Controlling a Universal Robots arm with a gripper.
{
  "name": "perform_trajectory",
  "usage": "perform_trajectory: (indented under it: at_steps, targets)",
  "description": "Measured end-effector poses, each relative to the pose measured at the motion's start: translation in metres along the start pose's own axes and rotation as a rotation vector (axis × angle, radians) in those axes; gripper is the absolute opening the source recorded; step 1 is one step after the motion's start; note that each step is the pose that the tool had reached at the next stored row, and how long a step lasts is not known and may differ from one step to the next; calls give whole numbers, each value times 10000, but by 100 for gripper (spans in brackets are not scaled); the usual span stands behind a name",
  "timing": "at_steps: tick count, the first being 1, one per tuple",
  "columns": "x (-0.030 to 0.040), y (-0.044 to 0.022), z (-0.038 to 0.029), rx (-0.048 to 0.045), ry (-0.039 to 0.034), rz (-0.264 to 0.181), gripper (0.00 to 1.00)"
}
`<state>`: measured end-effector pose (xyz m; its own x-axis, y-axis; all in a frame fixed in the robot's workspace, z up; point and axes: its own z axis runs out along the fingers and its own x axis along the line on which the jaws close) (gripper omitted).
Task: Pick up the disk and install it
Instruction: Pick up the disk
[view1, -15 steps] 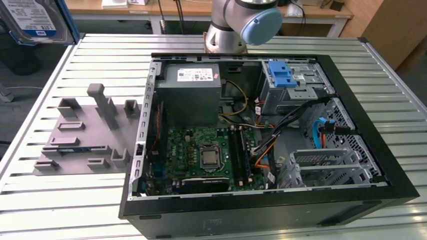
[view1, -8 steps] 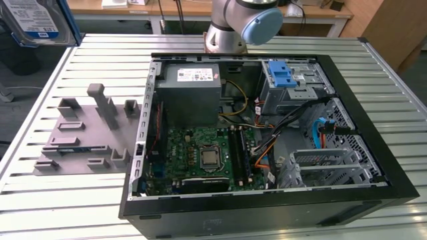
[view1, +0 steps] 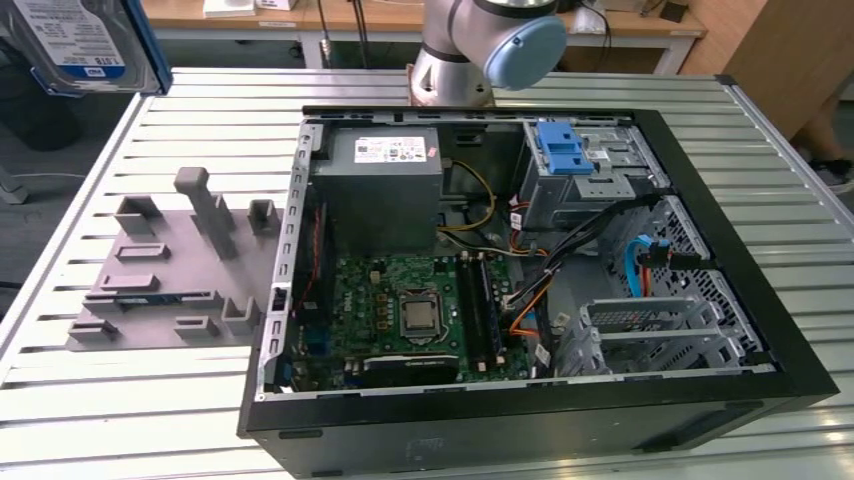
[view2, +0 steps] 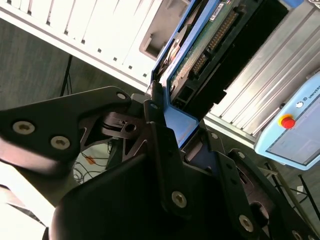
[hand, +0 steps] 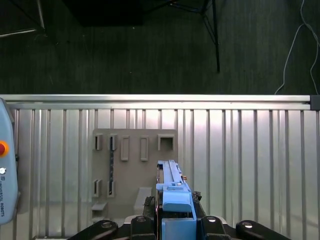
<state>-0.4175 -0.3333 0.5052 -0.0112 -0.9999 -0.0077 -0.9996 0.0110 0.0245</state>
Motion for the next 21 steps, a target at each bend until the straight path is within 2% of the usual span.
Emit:
perform_trajectory:
  at_steps: [7,21]
  targets:
    - [68,-44,-2,0,0,0,36]
    - [123,-214,-6,-8,-1,1,36]
